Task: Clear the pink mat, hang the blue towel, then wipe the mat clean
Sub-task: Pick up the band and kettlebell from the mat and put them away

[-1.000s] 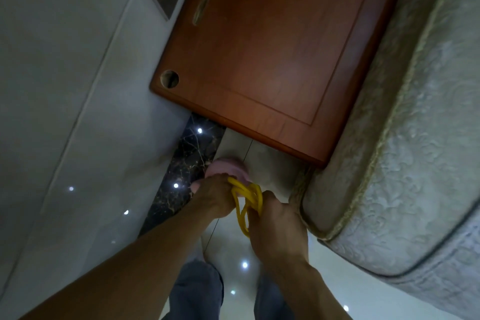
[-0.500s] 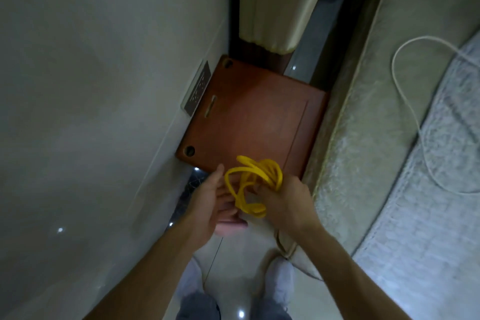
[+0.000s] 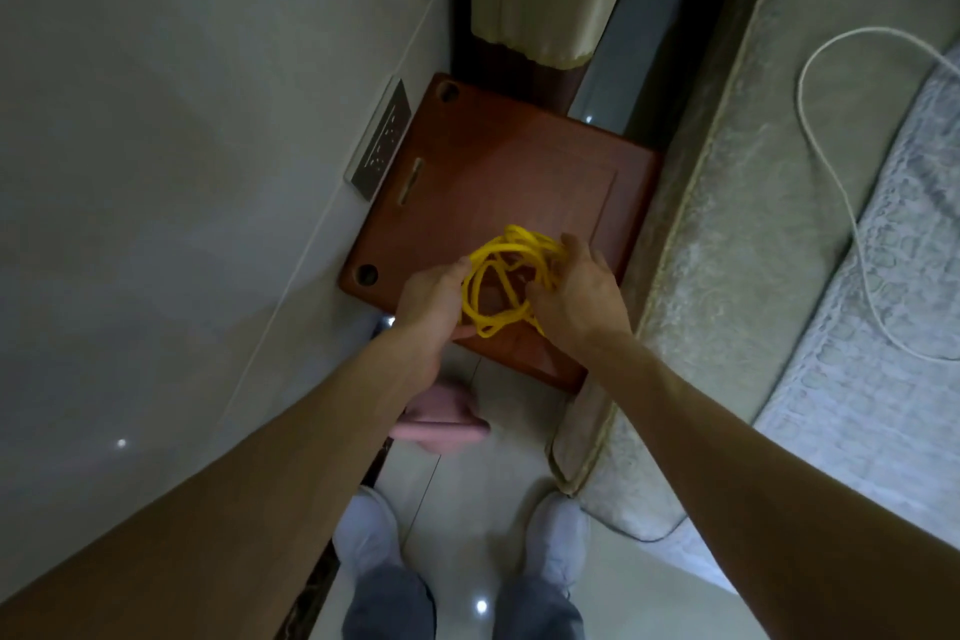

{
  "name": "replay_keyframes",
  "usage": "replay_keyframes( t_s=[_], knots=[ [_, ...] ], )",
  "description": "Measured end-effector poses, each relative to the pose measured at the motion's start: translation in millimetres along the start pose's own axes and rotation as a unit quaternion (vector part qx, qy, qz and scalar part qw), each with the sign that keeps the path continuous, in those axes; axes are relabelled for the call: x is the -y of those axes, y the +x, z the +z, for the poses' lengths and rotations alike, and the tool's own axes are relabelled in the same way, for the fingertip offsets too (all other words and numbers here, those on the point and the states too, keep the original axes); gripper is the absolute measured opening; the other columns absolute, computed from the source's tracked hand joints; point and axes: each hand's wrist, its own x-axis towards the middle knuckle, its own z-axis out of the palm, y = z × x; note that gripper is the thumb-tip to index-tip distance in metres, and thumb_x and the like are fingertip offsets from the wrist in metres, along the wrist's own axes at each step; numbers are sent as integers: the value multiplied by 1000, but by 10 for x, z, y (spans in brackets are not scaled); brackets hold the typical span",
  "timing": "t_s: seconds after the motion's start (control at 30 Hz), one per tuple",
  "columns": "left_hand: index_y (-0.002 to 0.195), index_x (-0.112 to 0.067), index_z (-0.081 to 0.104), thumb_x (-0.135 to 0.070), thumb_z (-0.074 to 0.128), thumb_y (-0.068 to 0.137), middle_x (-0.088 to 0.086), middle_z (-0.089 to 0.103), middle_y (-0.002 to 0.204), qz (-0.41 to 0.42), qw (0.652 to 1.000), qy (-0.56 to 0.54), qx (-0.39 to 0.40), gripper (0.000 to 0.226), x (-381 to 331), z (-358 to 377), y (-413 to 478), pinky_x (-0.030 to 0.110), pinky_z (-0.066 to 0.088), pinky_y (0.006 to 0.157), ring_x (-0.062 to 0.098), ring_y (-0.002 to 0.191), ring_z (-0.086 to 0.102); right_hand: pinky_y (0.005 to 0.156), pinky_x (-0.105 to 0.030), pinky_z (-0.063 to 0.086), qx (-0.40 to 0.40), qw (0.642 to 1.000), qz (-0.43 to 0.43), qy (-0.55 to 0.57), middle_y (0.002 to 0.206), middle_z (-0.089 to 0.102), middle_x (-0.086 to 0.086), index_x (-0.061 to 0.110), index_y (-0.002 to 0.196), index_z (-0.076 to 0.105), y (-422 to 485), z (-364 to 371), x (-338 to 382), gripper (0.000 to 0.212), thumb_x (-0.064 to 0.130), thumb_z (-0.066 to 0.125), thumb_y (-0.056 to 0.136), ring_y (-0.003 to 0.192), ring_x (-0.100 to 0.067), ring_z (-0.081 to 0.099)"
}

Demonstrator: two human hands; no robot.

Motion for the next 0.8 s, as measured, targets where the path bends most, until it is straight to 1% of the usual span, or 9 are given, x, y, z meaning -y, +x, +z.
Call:
replay_keyframes(
  t_s=[0.1, 0.23, 0.37, 0.43, 0.5, 0.57, 0.63, 0.67, 0.8],
  knots=[
    [96, -12, 63, -15, 53, 97, 14, 61, 105, 13, 1000, 7, -1, 10, -2, -11, -30, 47, 56, 87, 20, 86, 58, 103, -41, 35, -15, 998, -30, -51, 138, 45, -19, 3, 143, 34, -19, -24, -11, 57, 17, 50, 90, 128, -36, 39],
    [69, -19, 58, -8, 57, 92, 8, 60, 84, 34, 995, 81, -57, 26, -127, -135, -97, 44, 56, 87, 21, 81, 60, 102, -40, 37, -20, 994, -49, -93, 140, 44, -14, 7, 142, 37, -120, -282, 97, 52, 16, 49, 93, 130, -33, 38],
    [71, -14, 64, -12, 58, 89, 14, 68, 88, 56, 973, 219, -38, 19, -526, -242, -492, 41, 59, 72, 31, 83, 64, 96, -36, 43, 2, 989, -65, -133, 129, 54, -13, 8, 128, 54, -305, -826, 338, 39, 19, 50, 91, 125, -32, 46],
    [75, -13, 67, -18, 58, 88, 15, 72, 90, 101, 915, 391, -6, 17, -814, -278, -786, 42, 58, 78, 33, 88, 67, 89, -35, 46, 7, 984, -77, -163, 121, 59, -12, 10, 119, 60, -466, -1199, 507, 32, 19, 48, 91, 118, -32, 53],
    [85, -13, 67, -22, 53, 90, 11, 71, 96, 152, 824, 546, 2, 18, -1091, -274, -1168, 38, 54, 82, 30, 95, 66, 85, -35, 48, 3, 979, -86, -182, 117, 61, -12, 11, 113, 63, -691, -1586, 659, 29, 19, 46, 92, 113, -32, 57],
    [95, -14, 65, -25, 48, 92, 9, 68, 103, 194, 743, 641, -1, 21, -1351, -224, -1638, 37, 52, 83, 29, 98, 64, 84, -36, 49, -1, 974, -103, -200, 115, 63, -10, 13, 110, 65, -975, -1969, 797, 28, 21, 45, 92, 111, -31, 59],
    [101, -13, 65, -27, 47, 93, 11, 67, 107, 216, 700, 681, 7, 24, -1572, -149, -2135, 37, 52, 84, 30, 100, 64, 83, -36, 50, 5, 969, -116, -219, 114, 65, -11, 15, 109, 67, -1303, -2294, 859, 28, 23, 46, 91, 109, -31, 61],
    [104, -13, 66, -27, 48, 93, 12, 67, 107, 222, 696, 683, 13, 26, -1677, -111, -2363, 37, 52, 84, 31, 101, 64, 82, -35, 51, 14, 967, -117, -226, 113, 66, -12, 14, 108, 67, -1465, -2439, 878, 27, 22, 47, 91, 107, -32, 63],
    [98, -16, 68, -24, 48, 91, 12, 69, 104, 272, 743, 611, 4, 23, -2019, 75, -3243, 38, 50, 81, 33, 97, 63, 79, -33, 49, 59, 970, -104, -212, 110, 68, -13, 16, 102, 68, -2106, -2930, 934, 25, 23, 47, 90, 103, -33, 63]
  ],
)
